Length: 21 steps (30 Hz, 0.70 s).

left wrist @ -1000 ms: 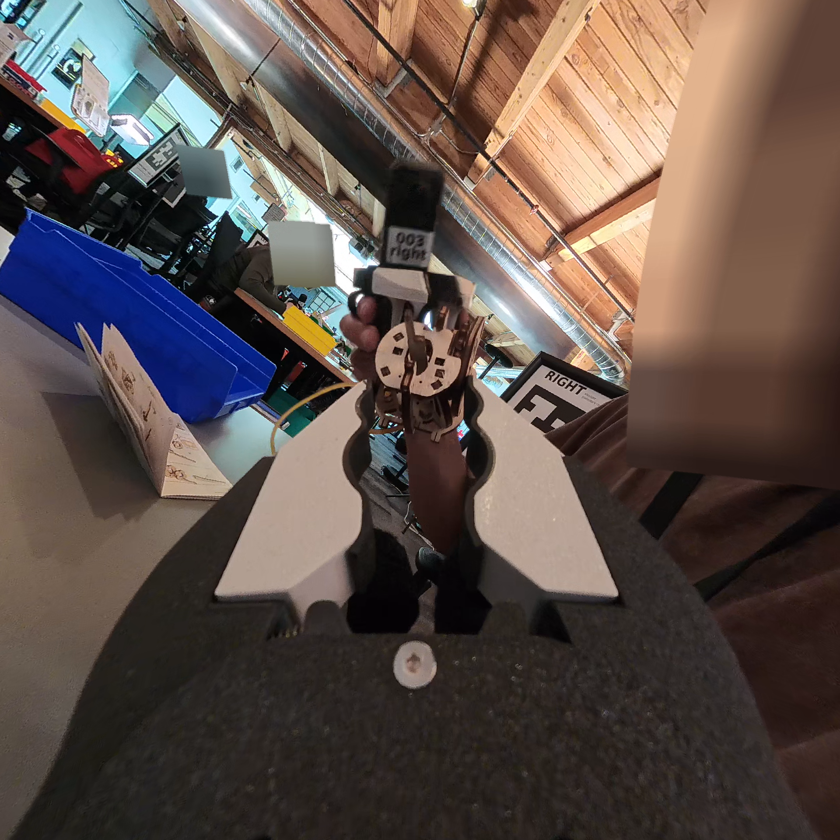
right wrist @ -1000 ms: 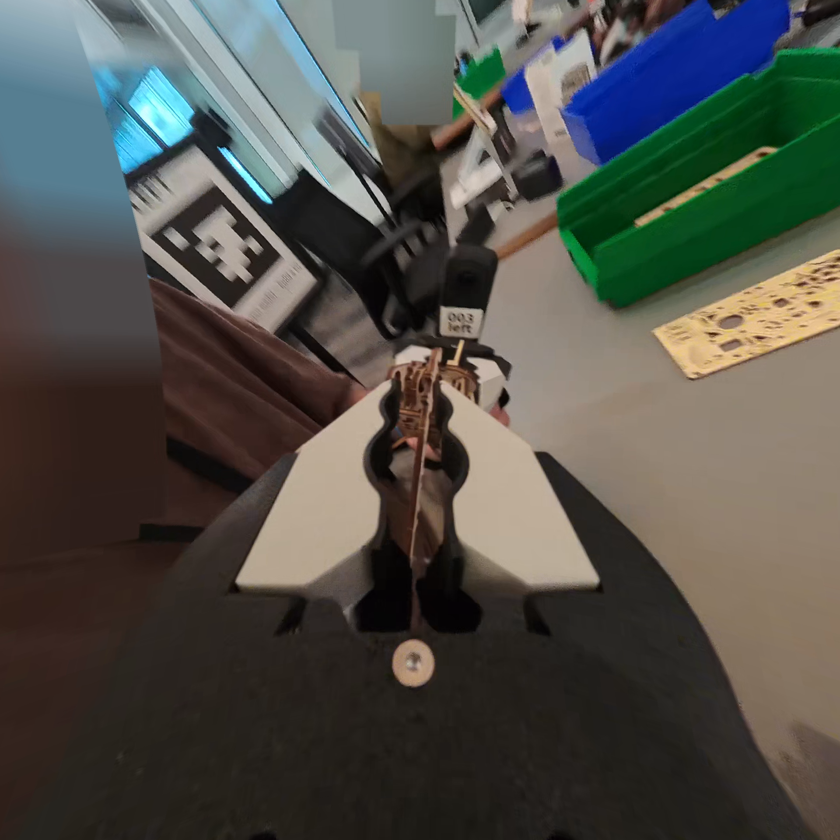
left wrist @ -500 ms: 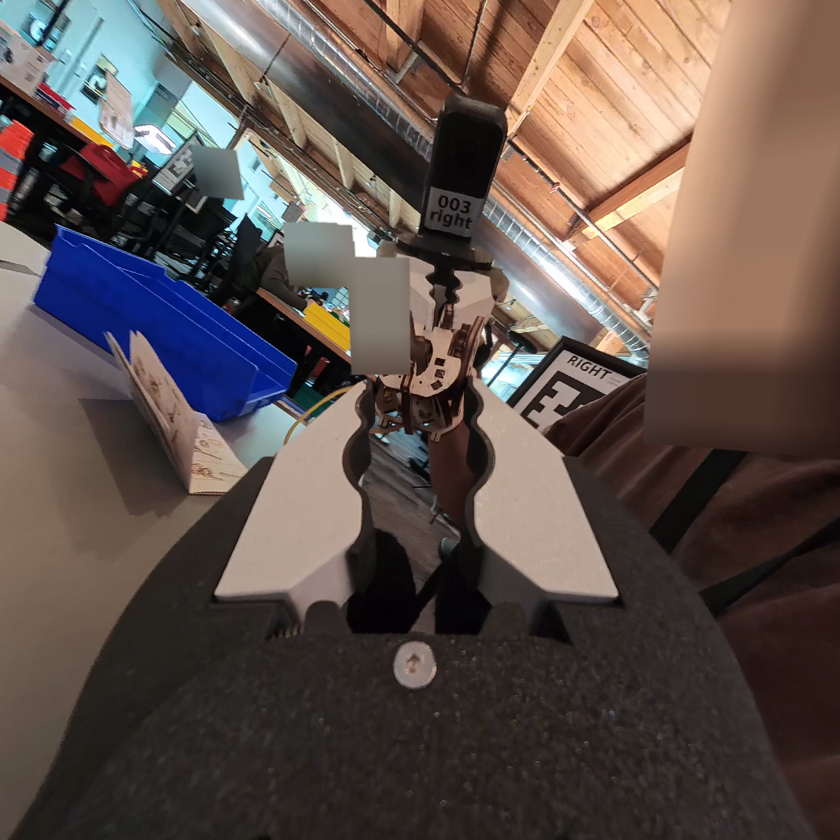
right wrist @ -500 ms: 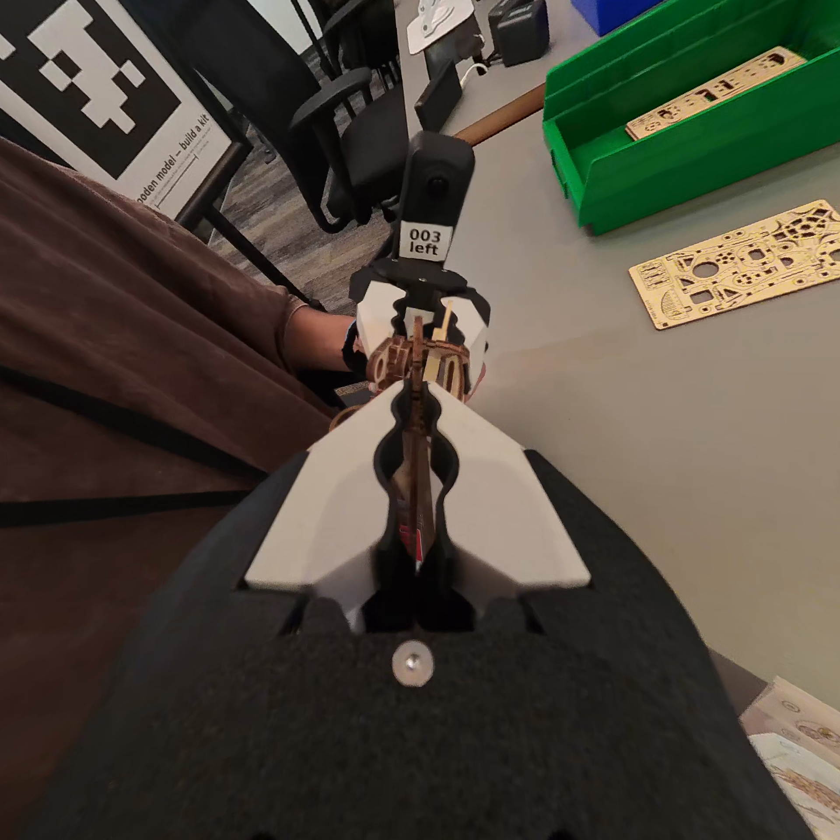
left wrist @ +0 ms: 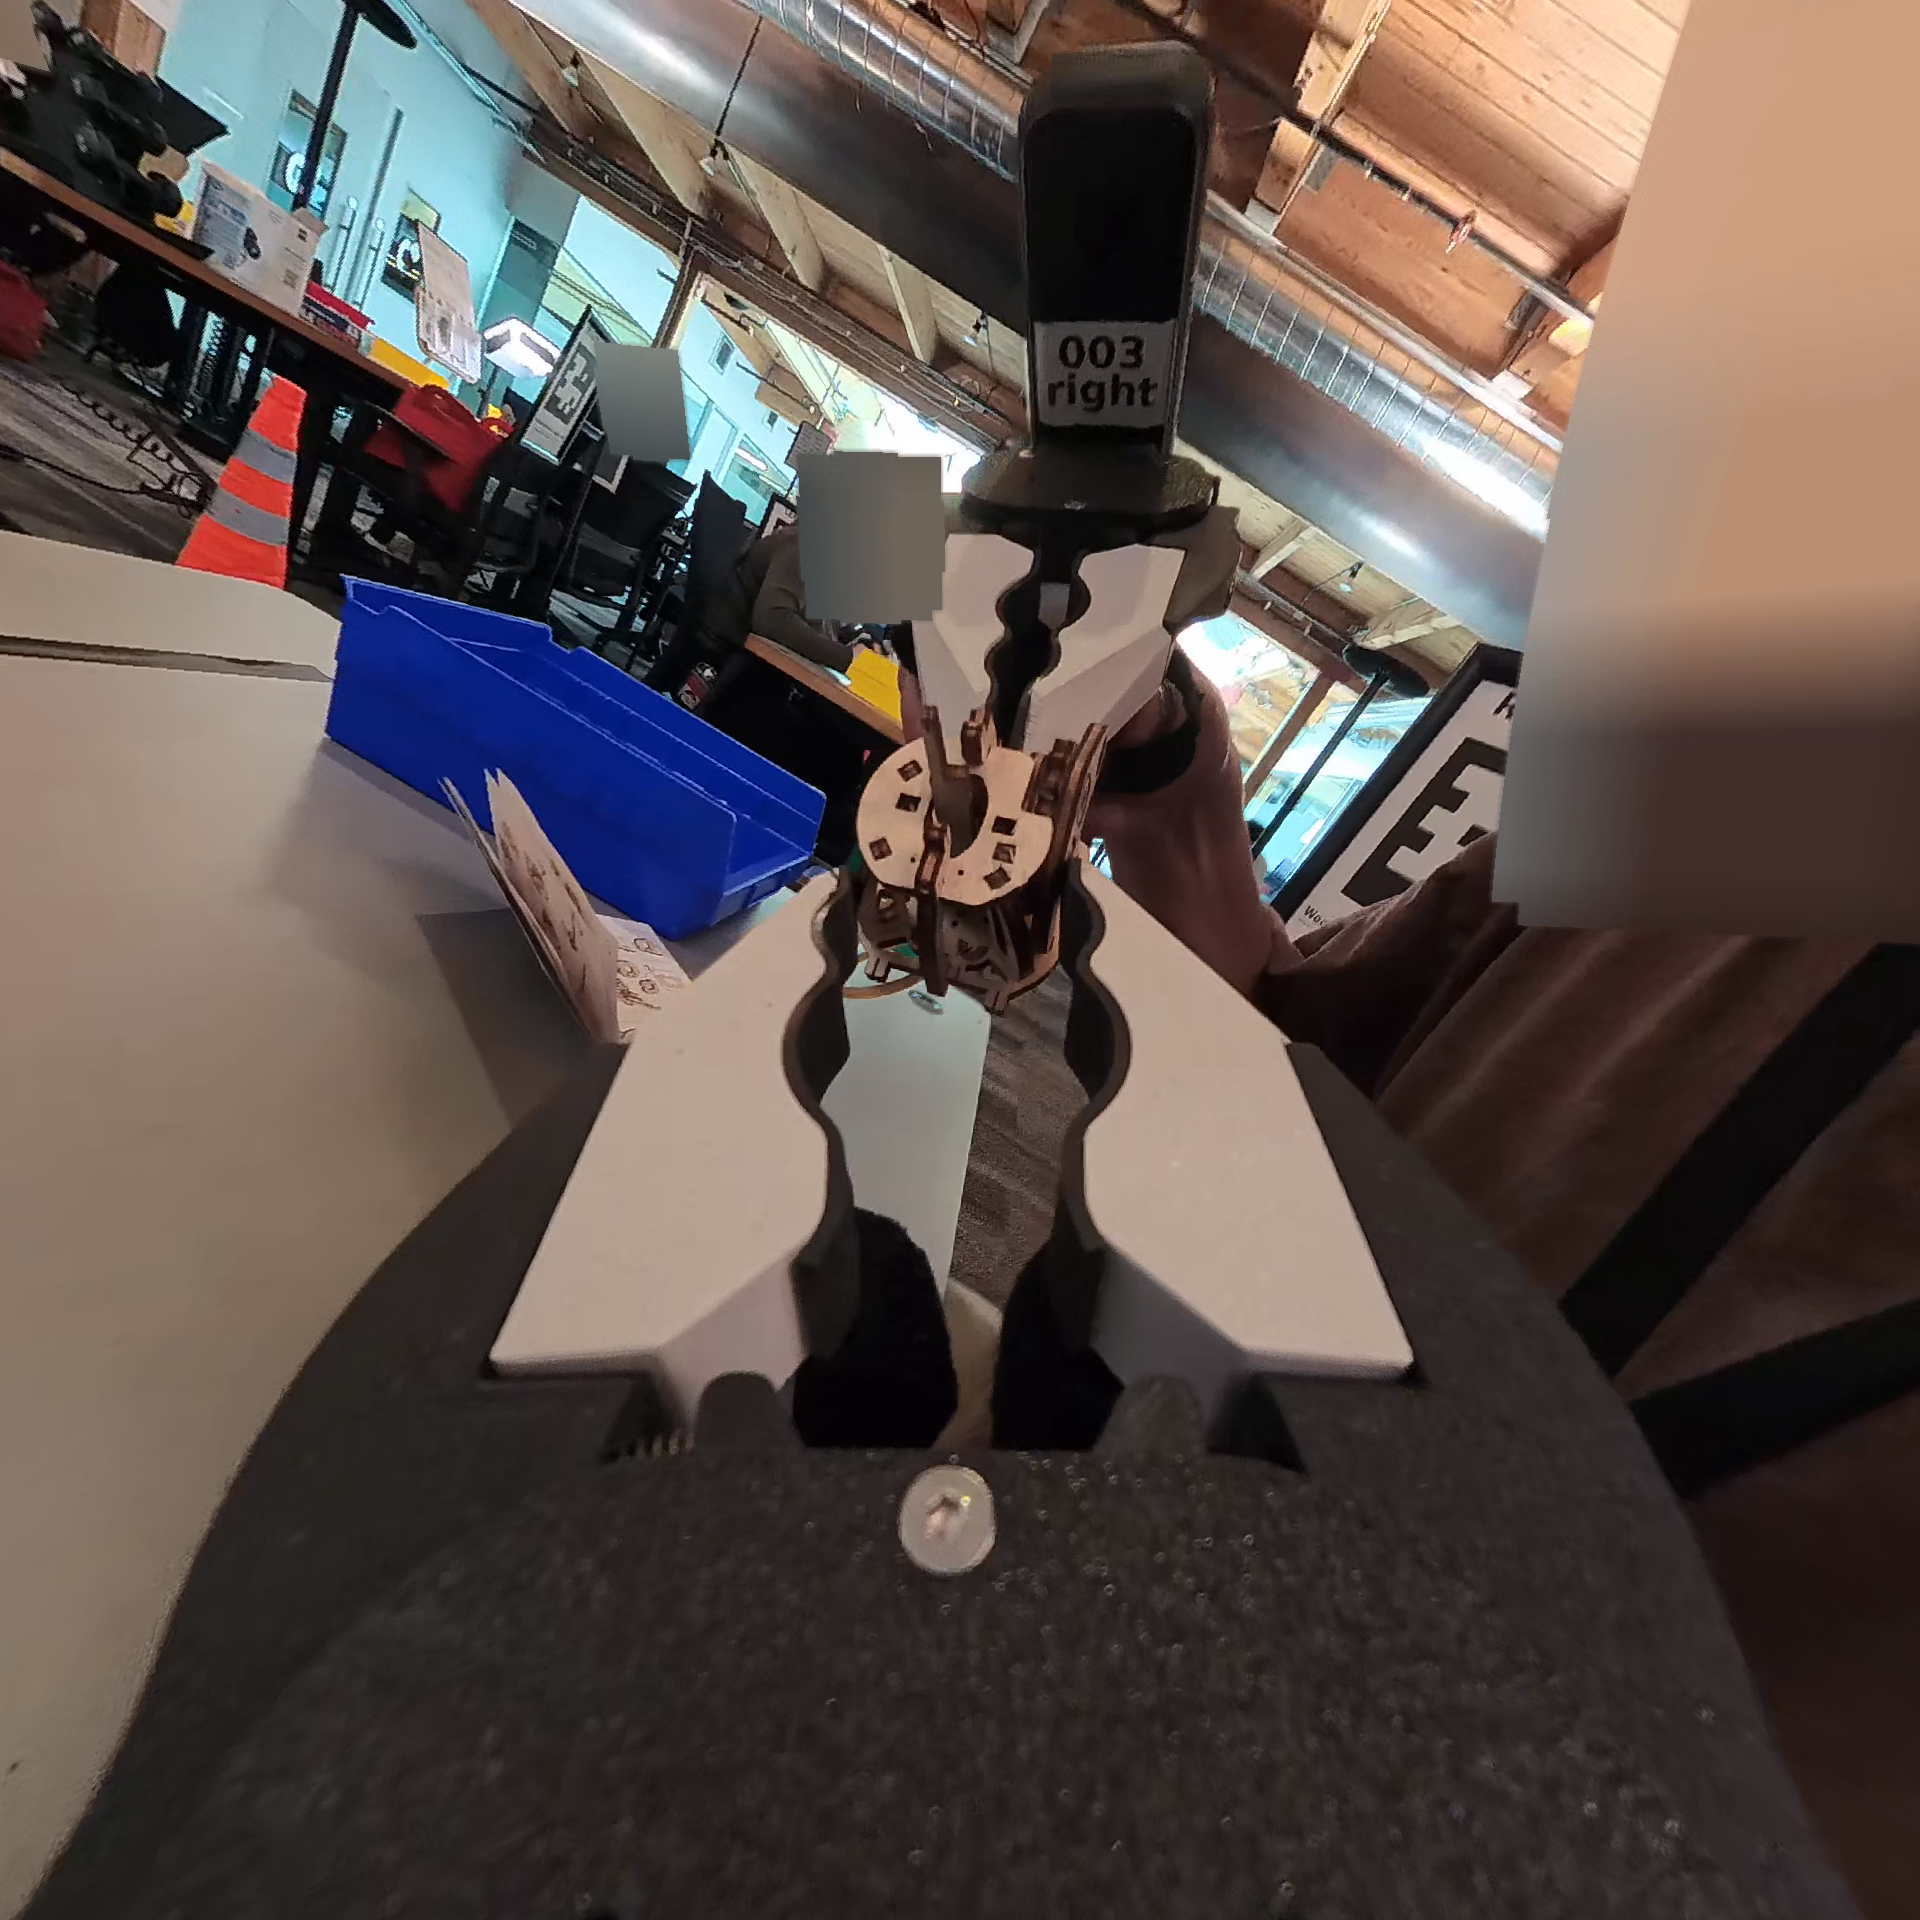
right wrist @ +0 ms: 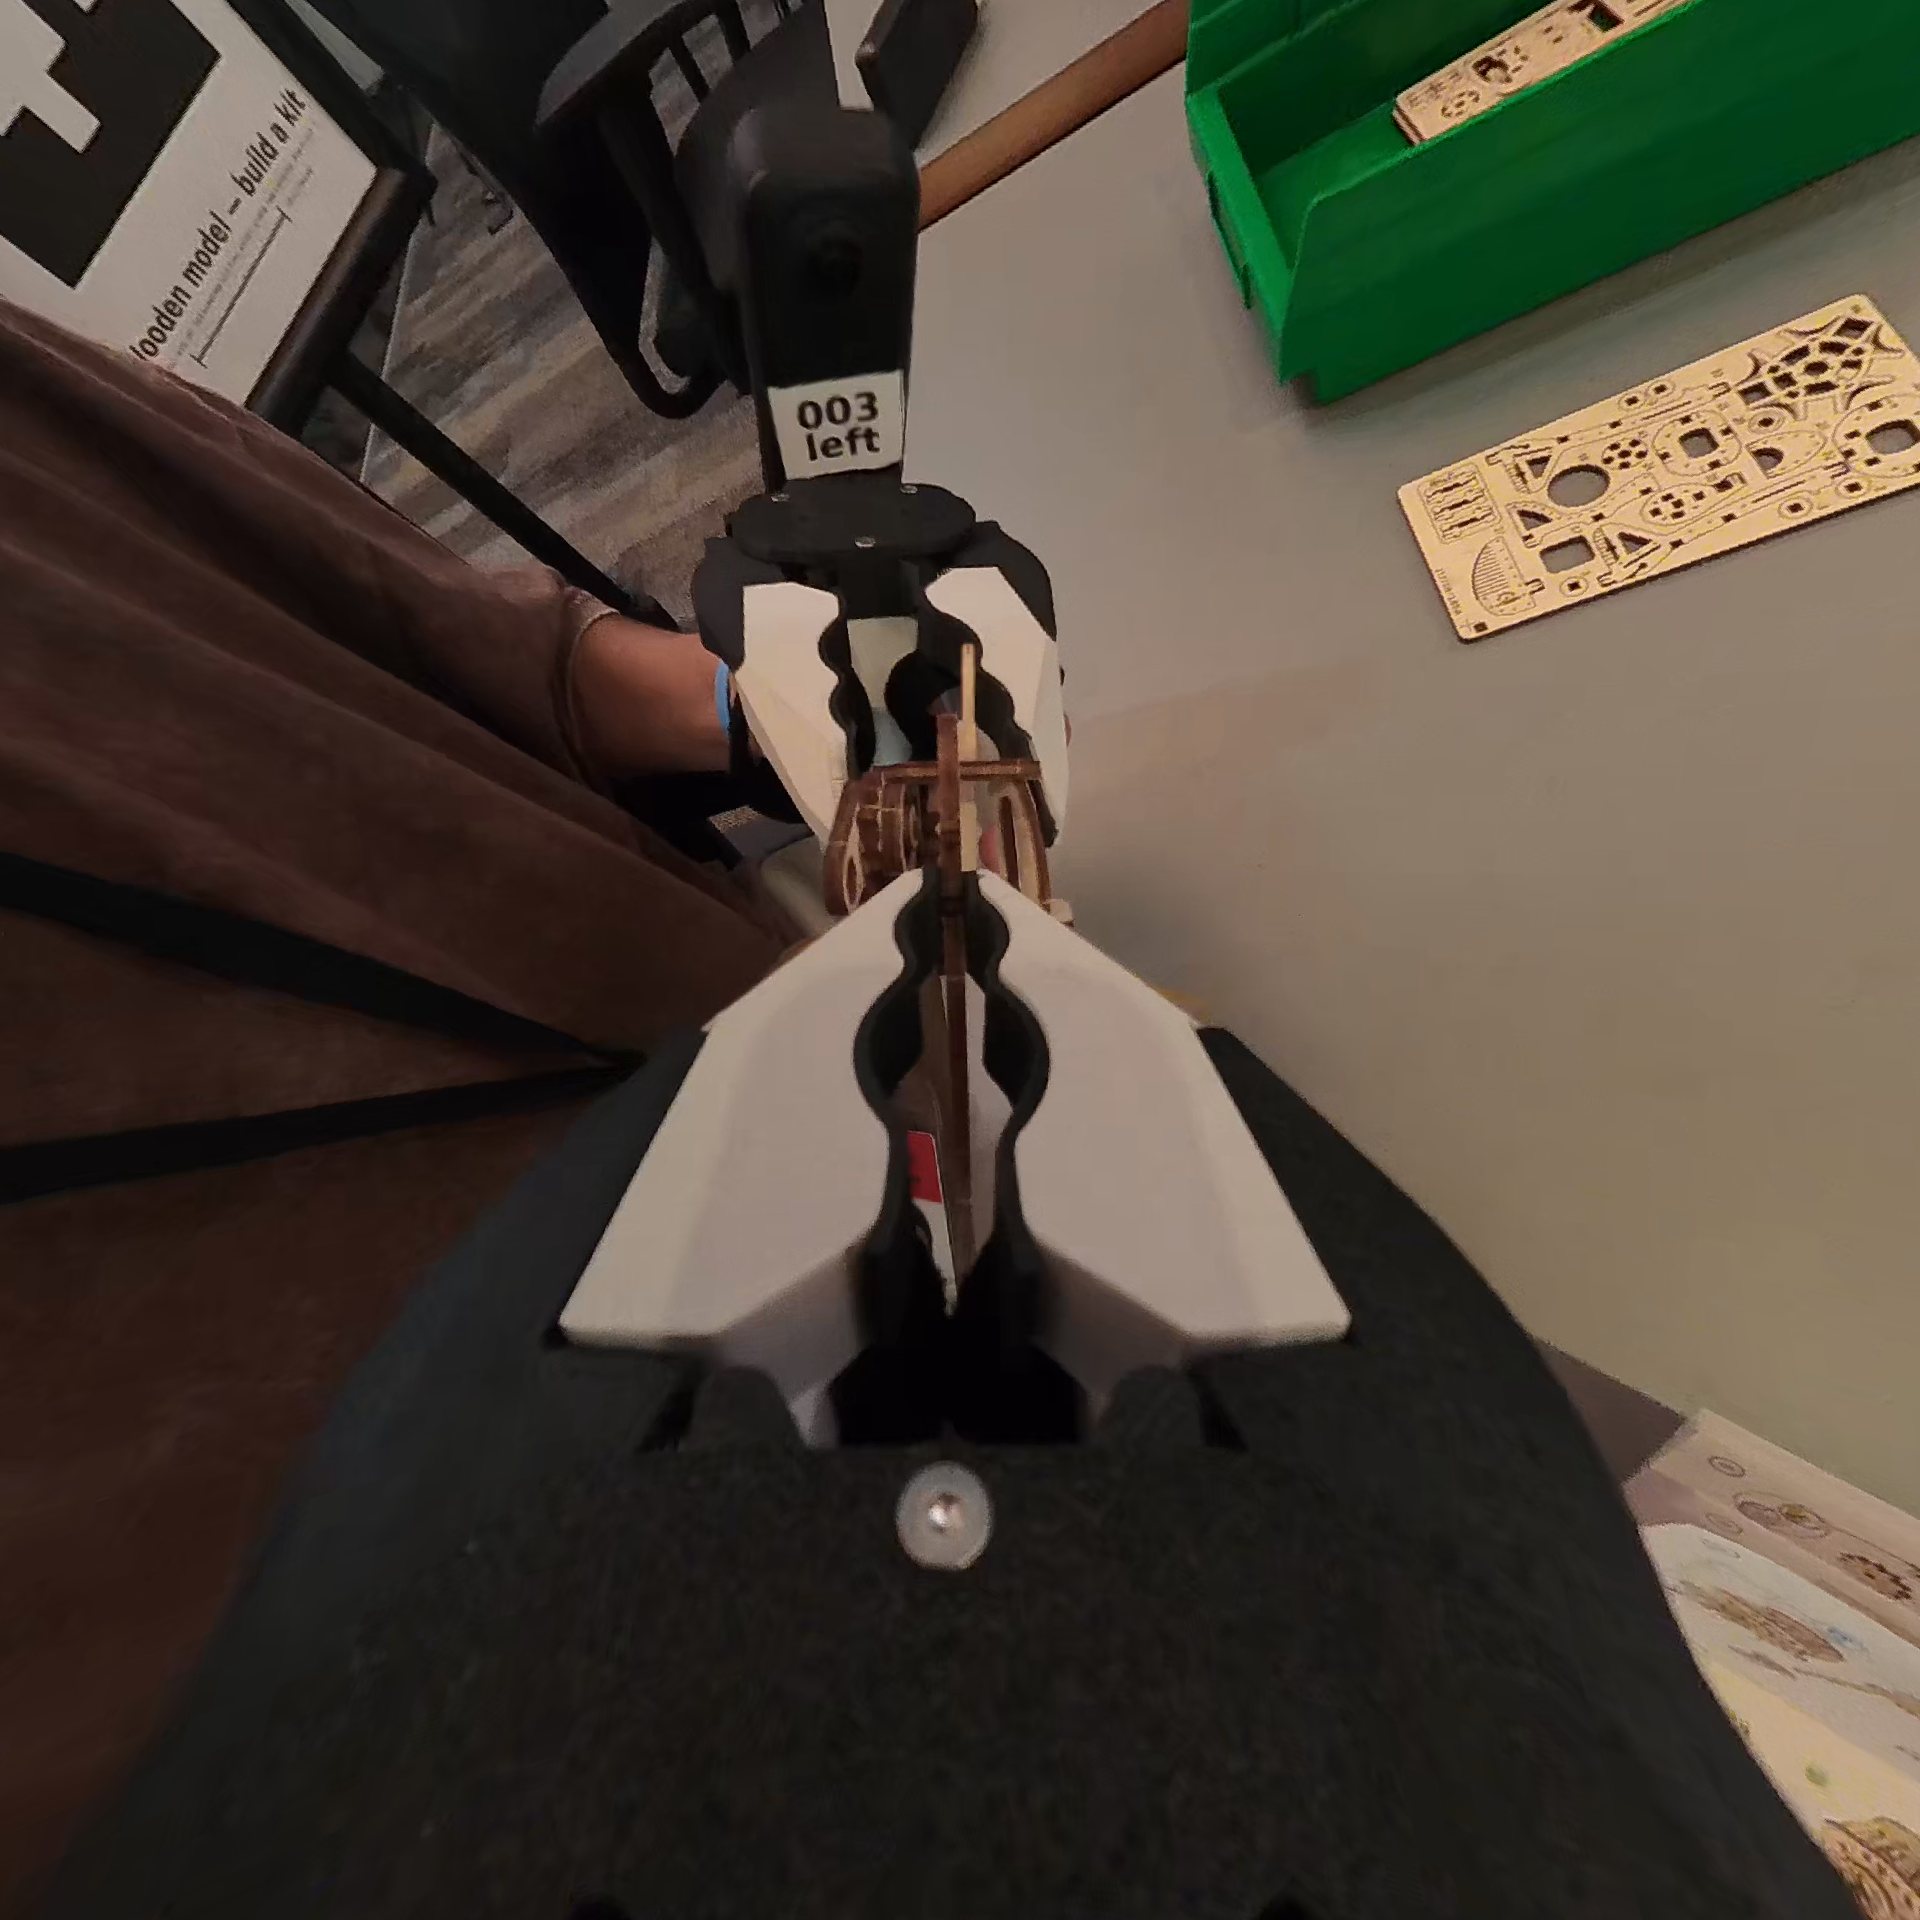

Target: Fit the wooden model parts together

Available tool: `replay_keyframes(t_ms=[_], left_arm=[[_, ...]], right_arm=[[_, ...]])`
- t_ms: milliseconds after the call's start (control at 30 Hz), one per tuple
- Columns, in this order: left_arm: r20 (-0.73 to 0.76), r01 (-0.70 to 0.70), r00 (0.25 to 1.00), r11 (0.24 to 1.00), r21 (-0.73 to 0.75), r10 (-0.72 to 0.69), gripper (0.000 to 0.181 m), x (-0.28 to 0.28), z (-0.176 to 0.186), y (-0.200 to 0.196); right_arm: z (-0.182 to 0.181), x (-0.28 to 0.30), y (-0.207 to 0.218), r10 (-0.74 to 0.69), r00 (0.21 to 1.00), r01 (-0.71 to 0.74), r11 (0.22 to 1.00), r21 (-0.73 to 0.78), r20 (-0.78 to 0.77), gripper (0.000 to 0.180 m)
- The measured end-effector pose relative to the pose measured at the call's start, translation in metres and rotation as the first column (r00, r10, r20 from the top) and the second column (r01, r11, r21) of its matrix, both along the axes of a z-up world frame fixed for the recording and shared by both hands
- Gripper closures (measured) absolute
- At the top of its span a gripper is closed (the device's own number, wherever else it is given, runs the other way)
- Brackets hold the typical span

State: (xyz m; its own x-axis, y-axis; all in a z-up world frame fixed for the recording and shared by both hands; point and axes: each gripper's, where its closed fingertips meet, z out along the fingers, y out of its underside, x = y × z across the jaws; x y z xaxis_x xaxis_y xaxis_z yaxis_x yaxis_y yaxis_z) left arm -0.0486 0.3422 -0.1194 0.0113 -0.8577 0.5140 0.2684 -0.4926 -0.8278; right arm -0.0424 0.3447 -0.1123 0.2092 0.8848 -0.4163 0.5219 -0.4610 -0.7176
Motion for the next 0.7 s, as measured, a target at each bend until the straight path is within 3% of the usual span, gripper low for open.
replay_keyframes(t_ms=[367, 600, 700], left_arm=[[0.148, 0.052, 0.988, 0.994, -0.096, -0.037, 0.145, -0.008, 0.015, 0.002], [0.131, 0.029, 0.991, 0.995, -0.095, -0.017, 0.145, -0.010, 0.012, 0.006], [0.068, -0.002, 0.998, 0.999, -0.046, 0.005, 0.145, -0.009, 0.006, 0.007]], right_arm=[[0.018, -0.010, 0.006, -0.012, 0.999, 0.012, 1.000, 0.006, -0.050, 0.171], [0.017, -0.015, 0.010, -0.009, 0.999, 0.010, 0.999, 0.044, -0.034, 0.177], [0.009, -0.013, 0.010, 0.022, 0.998, -0.024, 0.999, 0.038, 0.051, 0.177]])
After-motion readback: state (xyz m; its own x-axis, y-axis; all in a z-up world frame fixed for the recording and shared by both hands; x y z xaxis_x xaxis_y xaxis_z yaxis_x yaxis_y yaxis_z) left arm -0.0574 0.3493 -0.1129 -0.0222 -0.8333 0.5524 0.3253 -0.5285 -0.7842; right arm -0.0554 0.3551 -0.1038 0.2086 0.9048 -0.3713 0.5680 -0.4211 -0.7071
